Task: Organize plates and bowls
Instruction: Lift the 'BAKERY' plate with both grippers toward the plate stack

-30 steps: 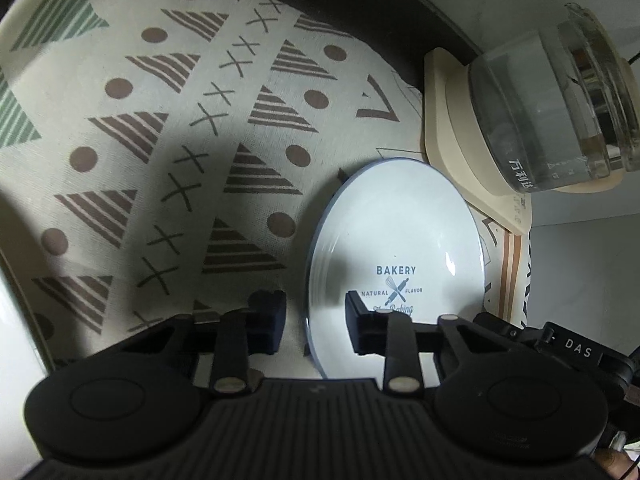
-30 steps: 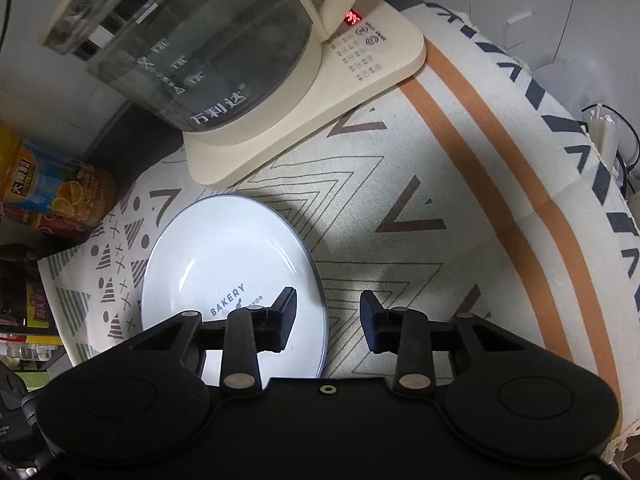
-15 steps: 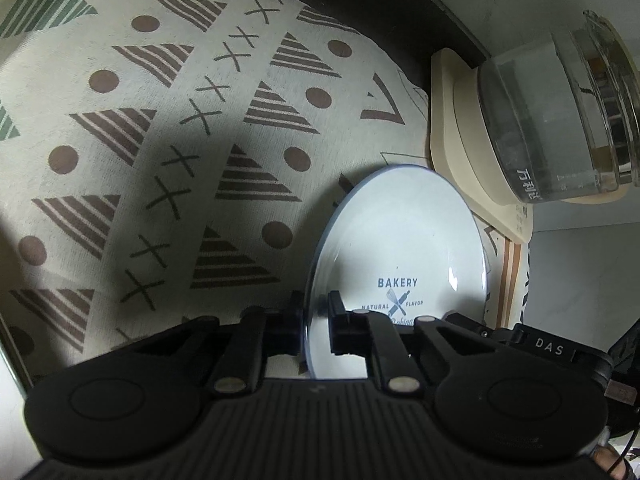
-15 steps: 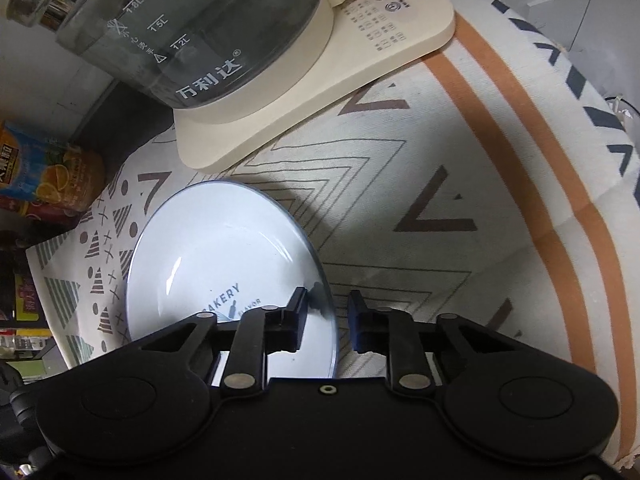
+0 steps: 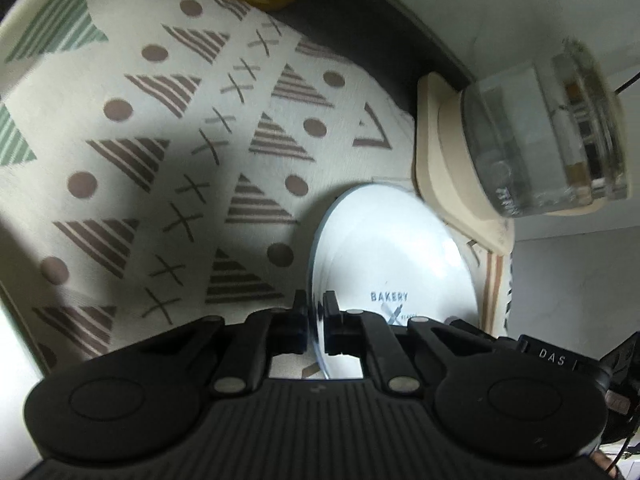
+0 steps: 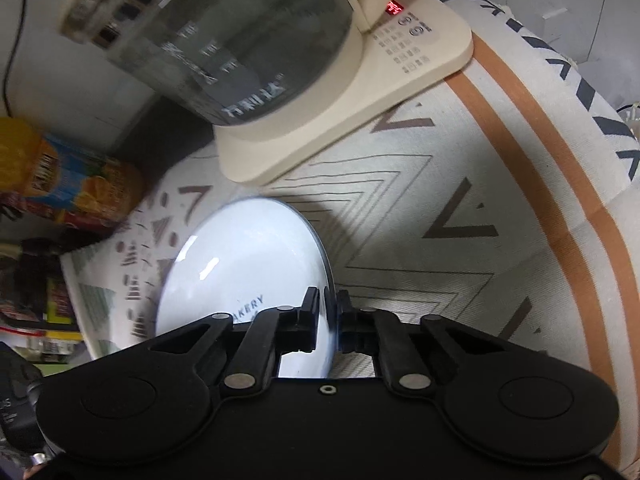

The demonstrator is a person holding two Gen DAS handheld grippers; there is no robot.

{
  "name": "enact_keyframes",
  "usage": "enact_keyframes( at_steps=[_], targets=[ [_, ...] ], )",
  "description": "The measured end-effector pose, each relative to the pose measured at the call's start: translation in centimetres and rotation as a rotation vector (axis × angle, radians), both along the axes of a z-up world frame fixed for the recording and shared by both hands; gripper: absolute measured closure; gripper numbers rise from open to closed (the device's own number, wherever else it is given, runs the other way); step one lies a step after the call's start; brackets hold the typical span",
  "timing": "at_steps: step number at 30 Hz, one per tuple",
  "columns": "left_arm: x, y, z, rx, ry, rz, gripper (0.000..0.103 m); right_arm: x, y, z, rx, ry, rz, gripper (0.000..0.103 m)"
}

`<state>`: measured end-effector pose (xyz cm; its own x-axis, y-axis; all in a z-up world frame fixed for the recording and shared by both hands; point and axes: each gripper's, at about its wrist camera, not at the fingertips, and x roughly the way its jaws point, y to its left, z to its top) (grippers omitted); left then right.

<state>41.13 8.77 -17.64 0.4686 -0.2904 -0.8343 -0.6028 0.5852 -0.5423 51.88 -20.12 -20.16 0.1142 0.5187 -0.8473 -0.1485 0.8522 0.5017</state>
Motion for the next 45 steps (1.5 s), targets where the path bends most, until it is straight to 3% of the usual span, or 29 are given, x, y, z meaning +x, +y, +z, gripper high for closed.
enact_keyframes(
  at_steps=[24, 45],
  targets=[
    [-7.8, 4.2, 5.3, 0.045, -0.096, 0.082, 0.098, -6.0, 4.9, 5.0, 0.086, -0.147, 0.103, 0.098],
    [-16.1, 8.0, 6.9, 0.054, -0.12, 0.135, 0.098, -12.7, 8.3, 7.2, 0.123, -0.194, 0.195, 0.097]
  ],
)
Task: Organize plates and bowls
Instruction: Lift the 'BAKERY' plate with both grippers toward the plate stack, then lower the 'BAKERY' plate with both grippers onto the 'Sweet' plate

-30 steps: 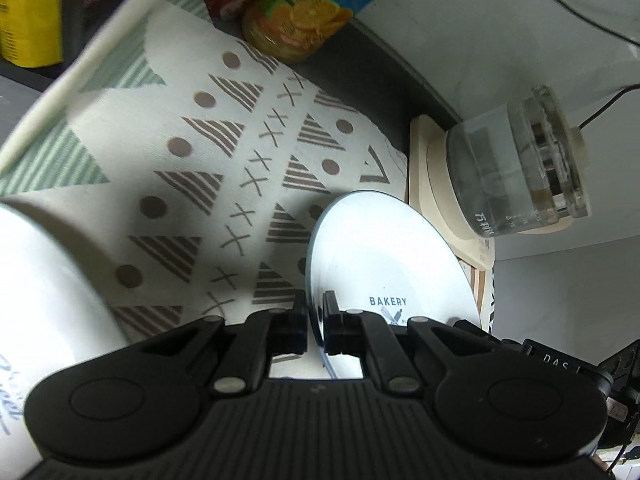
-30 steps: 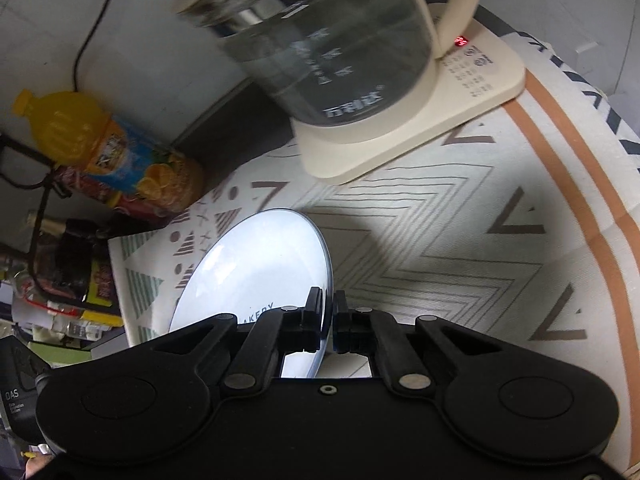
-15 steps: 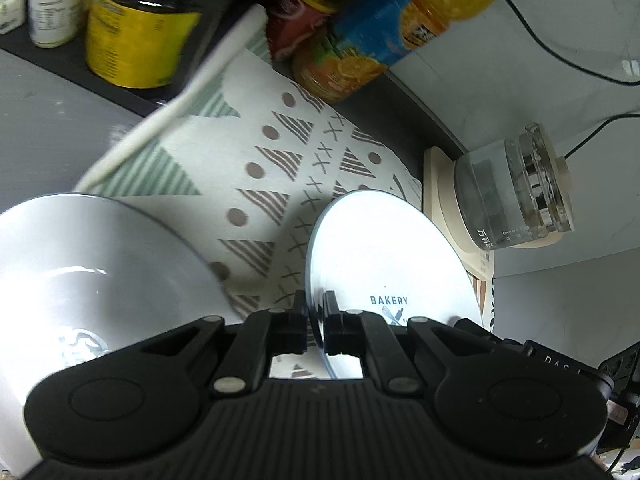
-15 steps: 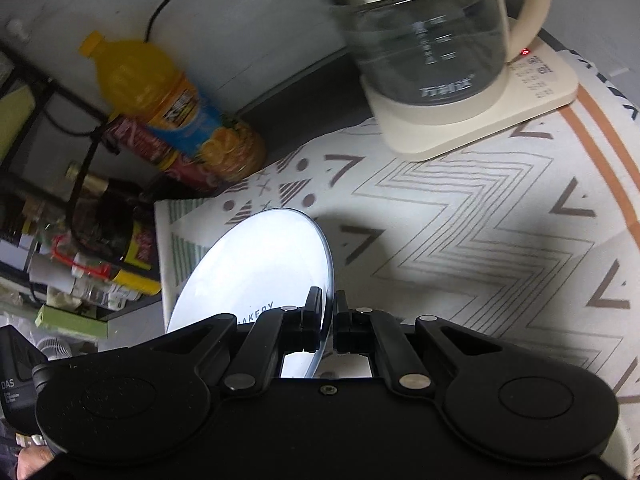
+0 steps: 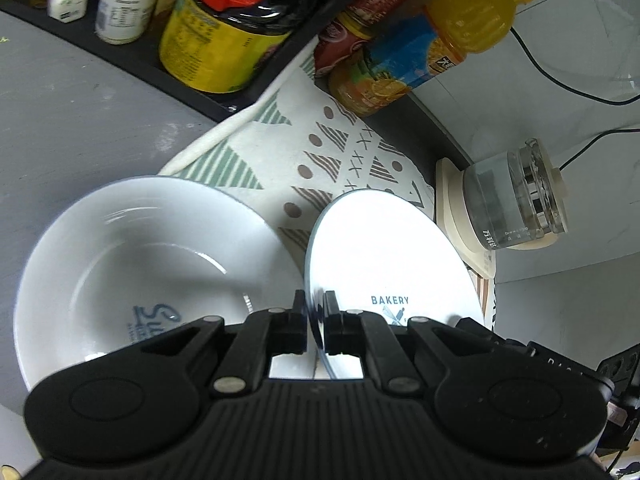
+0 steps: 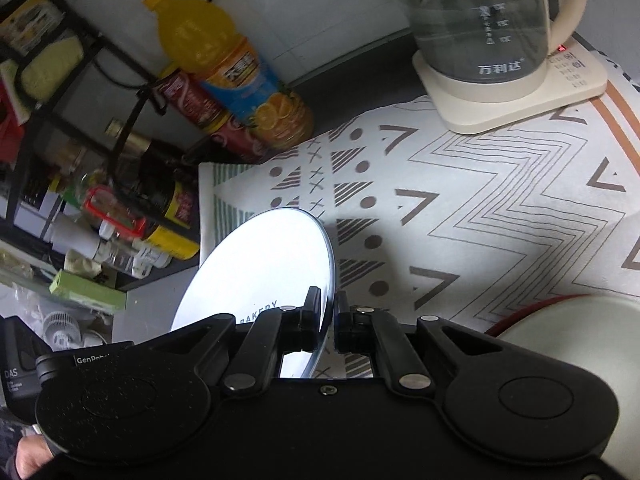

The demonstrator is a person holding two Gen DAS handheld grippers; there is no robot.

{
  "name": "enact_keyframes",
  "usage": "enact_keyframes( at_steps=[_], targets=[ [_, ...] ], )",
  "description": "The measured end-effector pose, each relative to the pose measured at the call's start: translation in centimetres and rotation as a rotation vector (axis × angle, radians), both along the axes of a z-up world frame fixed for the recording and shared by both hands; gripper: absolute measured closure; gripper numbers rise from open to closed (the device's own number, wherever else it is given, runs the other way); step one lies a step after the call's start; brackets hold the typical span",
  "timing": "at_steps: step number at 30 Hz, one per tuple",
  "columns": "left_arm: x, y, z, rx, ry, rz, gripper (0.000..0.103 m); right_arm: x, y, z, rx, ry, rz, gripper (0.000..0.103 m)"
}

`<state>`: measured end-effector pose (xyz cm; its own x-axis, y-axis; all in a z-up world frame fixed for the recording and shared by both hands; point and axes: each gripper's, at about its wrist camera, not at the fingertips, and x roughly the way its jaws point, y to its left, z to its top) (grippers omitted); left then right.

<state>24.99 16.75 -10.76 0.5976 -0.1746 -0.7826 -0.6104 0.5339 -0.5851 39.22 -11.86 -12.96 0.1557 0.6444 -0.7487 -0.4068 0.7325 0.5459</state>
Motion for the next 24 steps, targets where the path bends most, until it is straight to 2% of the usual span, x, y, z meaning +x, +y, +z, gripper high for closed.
enact_keyframes(
  at_steps=[24],
  targets=[
    [-6.7, 1.2, -1.2, -0.034, 0.021, 0.044, 0.097, -4.5, 2.1, -0.8, -0.007, 0.003, 0.105, 0.096]
  ],
)
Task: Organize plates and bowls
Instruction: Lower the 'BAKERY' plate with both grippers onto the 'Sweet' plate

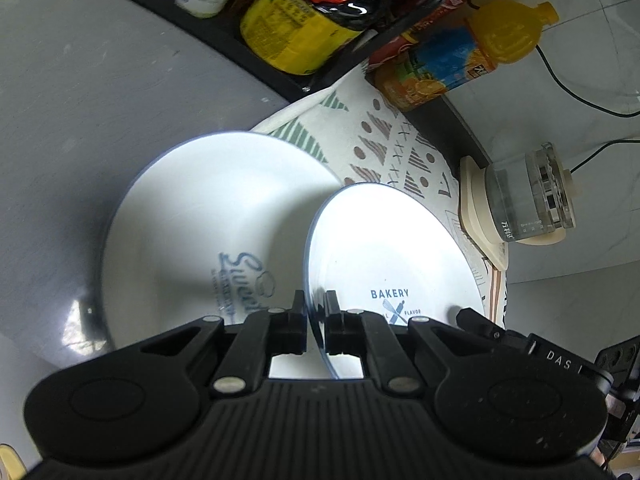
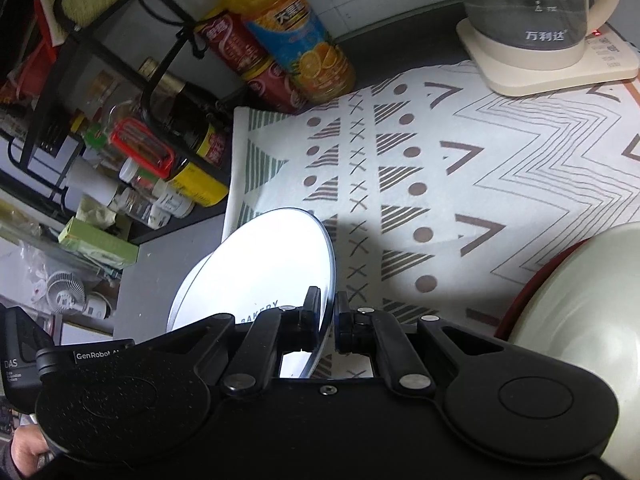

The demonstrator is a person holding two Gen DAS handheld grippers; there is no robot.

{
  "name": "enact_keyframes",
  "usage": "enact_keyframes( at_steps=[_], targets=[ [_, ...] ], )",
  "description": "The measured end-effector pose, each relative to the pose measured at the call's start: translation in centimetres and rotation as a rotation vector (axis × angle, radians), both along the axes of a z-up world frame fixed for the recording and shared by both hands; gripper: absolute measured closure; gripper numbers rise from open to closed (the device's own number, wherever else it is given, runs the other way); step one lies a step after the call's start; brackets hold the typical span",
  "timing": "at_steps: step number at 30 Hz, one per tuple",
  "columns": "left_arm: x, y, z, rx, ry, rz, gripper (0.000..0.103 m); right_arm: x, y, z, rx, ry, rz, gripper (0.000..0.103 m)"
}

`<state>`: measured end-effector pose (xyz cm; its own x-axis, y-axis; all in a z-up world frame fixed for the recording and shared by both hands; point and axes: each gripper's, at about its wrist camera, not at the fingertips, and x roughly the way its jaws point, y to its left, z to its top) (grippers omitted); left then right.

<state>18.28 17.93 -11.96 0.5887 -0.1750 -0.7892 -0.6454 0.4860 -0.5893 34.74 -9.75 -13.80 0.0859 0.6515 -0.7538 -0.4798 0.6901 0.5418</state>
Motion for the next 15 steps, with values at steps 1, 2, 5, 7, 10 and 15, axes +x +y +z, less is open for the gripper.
enact_keyframes(
  at_steps=[1, 2, 5, 7, 10, 15],
  targets=[
    [-0.3, 0.1, -0.1, -0.002, 0.0, 0.003, 0.097, -0.1, 0.2, -0.1, -0.002, -0.001, 0.006, 0.096],
    [-0.6, 0.2, -0.3, -0.006, 0.002, 0.009, 0.097, -0.3, 0.4, -0.1, -0.005, -0.001, 0.012, 0.096],
    [-1.3, 0.4, -0.8, -0.015, 0.007, 0.024, 0.097, -0.8, 0.9, -0.3, -0.018, 0.0, 0.025, 0.096],
    [-1.7, 0.5, -1.1, -0.023, 0.009, 0.029, 0.097, -1.1, 1.1, -0.4, -0.025, -0.002, 0.032, 0.096],
    [-2.0, 0.7, -1.6, -0.034, 0.007, 0.03, 0.097, -1.2, 1.5, -0.4, -0.033, -0.003, 0.039, 0.096],
    [-2.3, 1.0, -2.3, -0.049, 0.011, 0.043, 0.096, -1.5, 2.2, -0.4, -0.043, -0.019, 0.055, 0.096]
  ],
)
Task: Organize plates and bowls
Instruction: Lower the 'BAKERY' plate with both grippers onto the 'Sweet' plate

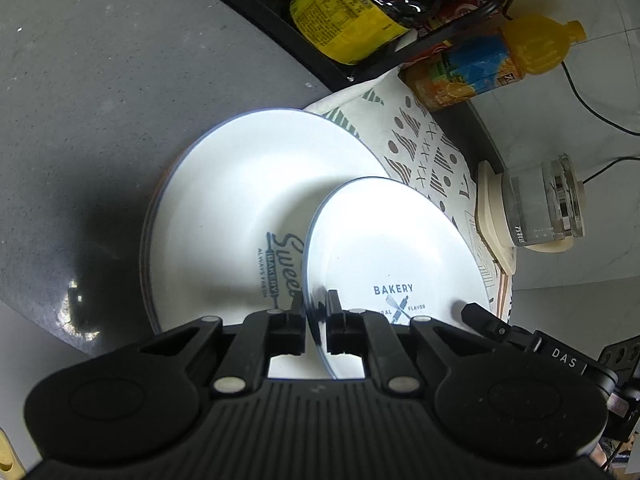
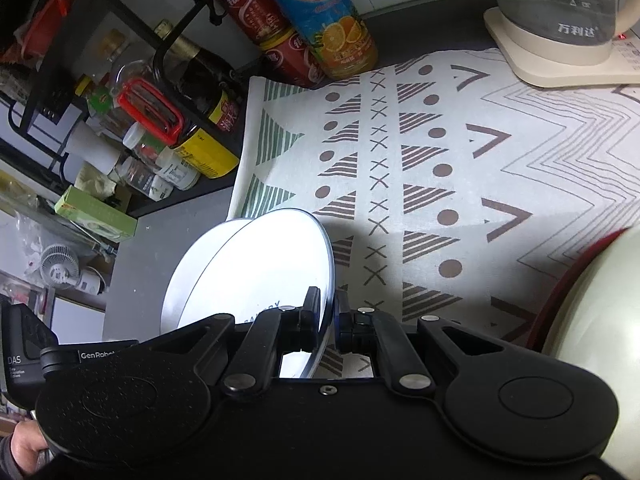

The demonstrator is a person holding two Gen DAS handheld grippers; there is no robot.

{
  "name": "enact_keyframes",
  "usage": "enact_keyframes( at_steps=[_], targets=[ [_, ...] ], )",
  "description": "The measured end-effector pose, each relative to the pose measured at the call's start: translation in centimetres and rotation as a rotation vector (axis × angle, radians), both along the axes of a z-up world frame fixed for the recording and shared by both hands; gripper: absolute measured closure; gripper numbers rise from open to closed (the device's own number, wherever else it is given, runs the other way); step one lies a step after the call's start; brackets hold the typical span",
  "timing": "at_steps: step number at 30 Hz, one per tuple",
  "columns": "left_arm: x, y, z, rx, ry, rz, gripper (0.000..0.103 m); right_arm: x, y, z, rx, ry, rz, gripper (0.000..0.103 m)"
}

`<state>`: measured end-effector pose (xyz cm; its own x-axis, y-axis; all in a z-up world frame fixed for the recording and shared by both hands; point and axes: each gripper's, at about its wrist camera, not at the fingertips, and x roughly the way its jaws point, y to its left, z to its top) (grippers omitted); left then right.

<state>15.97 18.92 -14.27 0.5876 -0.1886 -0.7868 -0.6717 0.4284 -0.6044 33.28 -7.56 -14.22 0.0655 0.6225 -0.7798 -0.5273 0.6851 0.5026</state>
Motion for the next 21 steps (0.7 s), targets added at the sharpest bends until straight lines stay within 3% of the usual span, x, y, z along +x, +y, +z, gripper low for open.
enact_keyframes(
  at_steps=[21],
  targets=[
    [0.1, 0.1, -1.0, 0.054, 0.094, -0.009, 0.089, -1.0, 1.7, -0.2, -0.038, -0.045, 0.042, 0.096]
  ],
)
